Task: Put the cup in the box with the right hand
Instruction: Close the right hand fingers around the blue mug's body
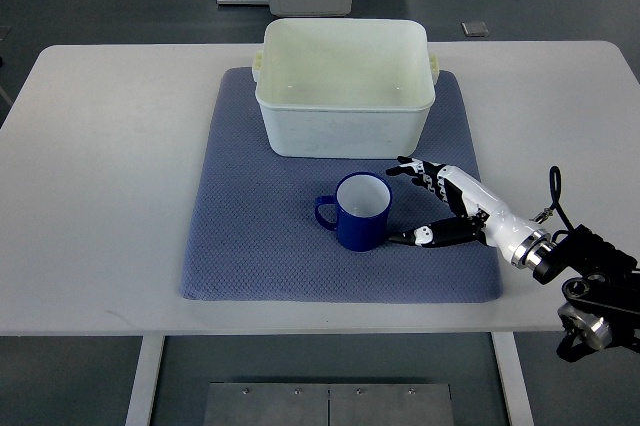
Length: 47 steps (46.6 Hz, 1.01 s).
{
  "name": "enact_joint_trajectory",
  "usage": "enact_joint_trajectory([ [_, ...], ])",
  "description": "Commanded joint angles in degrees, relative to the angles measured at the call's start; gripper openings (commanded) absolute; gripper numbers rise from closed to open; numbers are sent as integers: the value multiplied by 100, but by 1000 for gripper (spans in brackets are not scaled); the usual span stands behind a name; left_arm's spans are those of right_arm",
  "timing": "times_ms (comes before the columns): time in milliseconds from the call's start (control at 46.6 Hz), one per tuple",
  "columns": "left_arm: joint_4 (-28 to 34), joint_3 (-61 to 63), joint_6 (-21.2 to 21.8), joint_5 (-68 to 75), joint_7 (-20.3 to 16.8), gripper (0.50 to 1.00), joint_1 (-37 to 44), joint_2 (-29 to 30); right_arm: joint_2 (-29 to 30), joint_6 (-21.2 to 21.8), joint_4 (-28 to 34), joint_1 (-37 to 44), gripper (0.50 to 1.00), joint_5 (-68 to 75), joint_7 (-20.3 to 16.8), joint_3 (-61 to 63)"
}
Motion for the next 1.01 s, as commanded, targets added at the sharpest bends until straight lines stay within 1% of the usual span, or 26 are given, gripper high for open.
enact_joint_trajectory([
  [0, 0, 0, 0, 0, 0, 1000, -6, 0, 30, -2, 2, 38, 998, 50, -1, -63],
  [365, 0, 0, 0, 0, 0, 1000, 2, 0, 268, -239, -15, 328, 998, 348, -10, -353],
  [493, 0, 0, 0, 0, 0, 1000, 3, 0, 355, -248, -24, 355, 998, 384, -19, -354],
  [600, 0, 0, 0, -9, 0, 1000, 3, 0, 408, -257, -33, 399, 998, 392, -107, -380],
  [986, 0, 0, 0, 0, 0, 1000, 2, 0, 549, -266, -86, 399, 998, 559, -133, -389],
])
